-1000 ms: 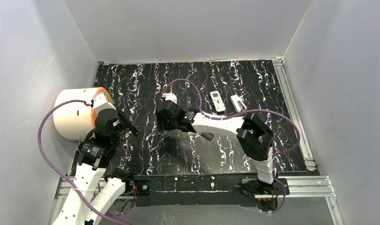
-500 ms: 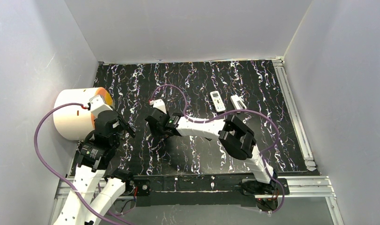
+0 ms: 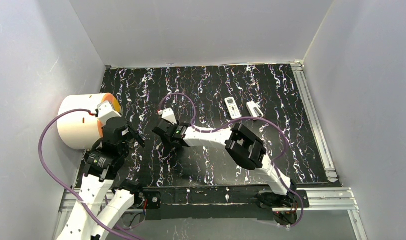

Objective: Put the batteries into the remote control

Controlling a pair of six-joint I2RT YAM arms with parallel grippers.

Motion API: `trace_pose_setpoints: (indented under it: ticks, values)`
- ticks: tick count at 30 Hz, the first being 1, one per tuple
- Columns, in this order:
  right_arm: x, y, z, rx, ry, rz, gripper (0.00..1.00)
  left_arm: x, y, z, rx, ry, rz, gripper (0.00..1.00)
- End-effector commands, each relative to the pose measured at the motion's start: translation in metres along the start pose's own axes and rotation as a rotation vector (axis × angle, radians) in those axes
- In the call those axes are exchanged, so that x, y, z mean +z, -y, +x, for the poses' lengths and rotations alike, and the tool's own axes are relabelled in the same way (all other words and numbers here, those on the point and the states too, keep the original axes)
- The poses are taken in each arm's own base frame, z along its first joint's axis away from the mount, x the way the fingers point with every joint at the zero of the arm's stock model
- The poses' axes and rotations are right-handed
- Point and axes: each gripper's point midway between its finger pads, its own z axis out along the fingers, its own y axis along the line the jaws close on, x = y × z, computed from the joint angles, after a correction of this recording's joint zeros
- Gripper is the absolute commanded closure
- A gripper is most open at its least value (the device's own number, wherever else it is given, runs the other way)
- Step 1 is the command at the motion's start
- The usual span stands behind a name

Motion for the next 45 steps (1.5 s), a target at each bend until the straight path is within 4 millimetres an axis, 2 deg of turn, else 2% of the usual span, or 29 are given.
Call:
trace_pose_setpoints:
  ticks: [1, 7, 17, 22, 25, 30, 35, 38, 41, 45]
  values:
    - [0.001, -0.001, -0.019, -0.012, 0.057, 0.038, 0.41, 0.004, -0.003, -0.001, -0.007, 0.014, -0.025, 1.0]
    - [0.009, 0.007, -0.002, -0.023, 0.014, 0.068, 0.43, 0.005, -0.004, -0.001, -0.002, 0.014, -0.032, 1.0]
    - [0.009, 0.012, 0.013, -0.037, -0.024, 0.071, 0.71, 0.006, -0.004, 0.002, 0.004, 0.008, -0.032, 1.0]
    - [0.011, 0.008, 0.018, -0.063, -0.039, 0.042, 0.86, 0.004, -0.003, -0.001, -0.002, 0.016, -0.022, 1.0]
    - [0.012, 0.009, 0.019, -0.09, -0.05, 0.041, 0.87, 0.003, -0.003, -0.003, 0.001, 0.021, -0.022, 1.0]
    - [0.012, 0.009, 0.032, -0.116, -0.105, 0.026, 0.75, 0.003, -0.006, -0.002, -0.002, 0.022, -0.032, 1.0]
    - [0.013, 0.01, 0.051, -0.095, -0.171, 0.015, 0.71, 0.001, -0.007, -0.005, -0.008, 0.04, -0.033, 1.0]
    - [0.016, 0.013, 0.06, -0.099, -0.2, 0.028, 0.74, 0.001, -0.008, -0.004, -0.008, 0.038, -0.036, 1.0]
    - [0.017, 0.025, 0.063, -0.108, -0.205, 0.093, 0.85, 0.002, -0.007, -0.004, -0.01, 0.036, -0.036, 1.0]
    - [0.014, 0.033, 0.04, -0.057, -0.133, 0.098, 0.89, 0.003, -0.002, -0.004, -0.008, 0.027, -0.02, 1.0]
